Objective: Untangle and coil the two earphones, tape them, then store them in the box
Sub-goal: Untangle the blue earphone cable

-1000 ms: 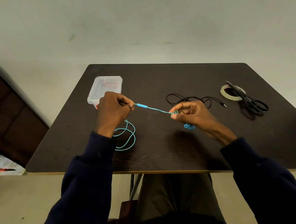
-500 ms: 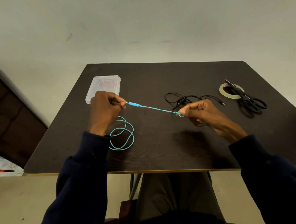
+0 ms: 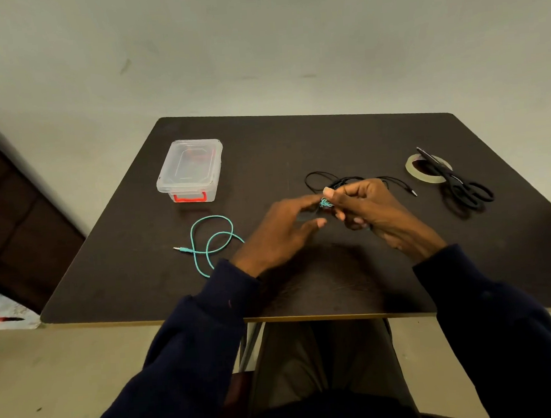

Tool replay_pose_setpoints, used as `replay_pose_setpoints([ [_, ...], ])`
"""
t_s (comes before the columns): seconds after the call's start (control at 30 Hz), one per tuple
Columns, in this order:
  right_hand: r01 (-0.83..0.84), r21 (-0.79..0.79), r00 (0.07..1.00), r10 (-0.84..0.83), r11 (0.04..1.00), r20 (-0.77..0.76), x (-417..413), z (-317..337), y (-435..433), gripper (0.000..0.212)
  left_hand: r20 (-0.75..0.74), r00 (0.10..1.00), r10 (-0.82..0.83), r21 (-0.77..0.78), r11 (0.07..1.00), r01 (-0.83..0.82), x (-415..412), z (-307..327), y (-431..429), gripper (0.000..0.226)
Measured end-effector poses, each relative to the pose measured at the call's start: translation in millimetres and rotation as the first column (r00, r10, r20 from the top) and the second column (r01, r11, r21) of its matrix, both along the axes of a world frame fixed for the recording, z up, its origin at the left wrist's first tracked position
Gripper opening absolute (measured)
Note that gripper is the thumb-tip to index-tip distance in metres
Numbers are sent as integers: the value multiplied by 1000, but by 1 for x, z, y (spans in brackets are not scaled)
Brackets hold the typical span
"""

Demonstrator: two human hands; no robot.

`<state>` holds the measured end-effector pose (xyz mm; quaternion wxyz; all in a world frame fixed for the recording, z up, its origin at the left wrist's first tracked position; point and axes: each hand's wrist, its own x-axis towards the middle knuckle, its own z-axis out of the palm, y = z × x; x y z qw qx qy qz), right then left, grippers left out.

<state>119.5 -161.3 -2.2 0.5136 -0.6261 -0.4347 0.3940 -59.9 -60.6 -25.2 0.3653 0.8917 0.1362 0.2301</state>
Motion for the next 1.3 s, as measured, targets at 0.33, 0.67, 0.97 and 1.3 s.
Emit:
replay_pose_setpoints([
  [0.33, -27, -70, 946, 48, 997, 321, 12, 4, -10, 17, 85, 993, 88, -165, 984, -73, -9, 2, 14, 10],
  [0.67, 61, 51, 981, -69, 997, 182, 13, 5, -17, 25, 59, 983, 175, -171, 972, -163, -21, 9, 27, 8],
  [0.97, 130, 67, 991, -132, 989, 12, 10, 2, -19, 29, 97, 980, 174, -162, 974, -157, -22, 8, 30, 8],
  [1.3, 165, 77, 986, -166, 983, 8, 15, -1, -18, 16, 71, 990, 123, -189, 976, -108, -24, 4, 39, 14],
])
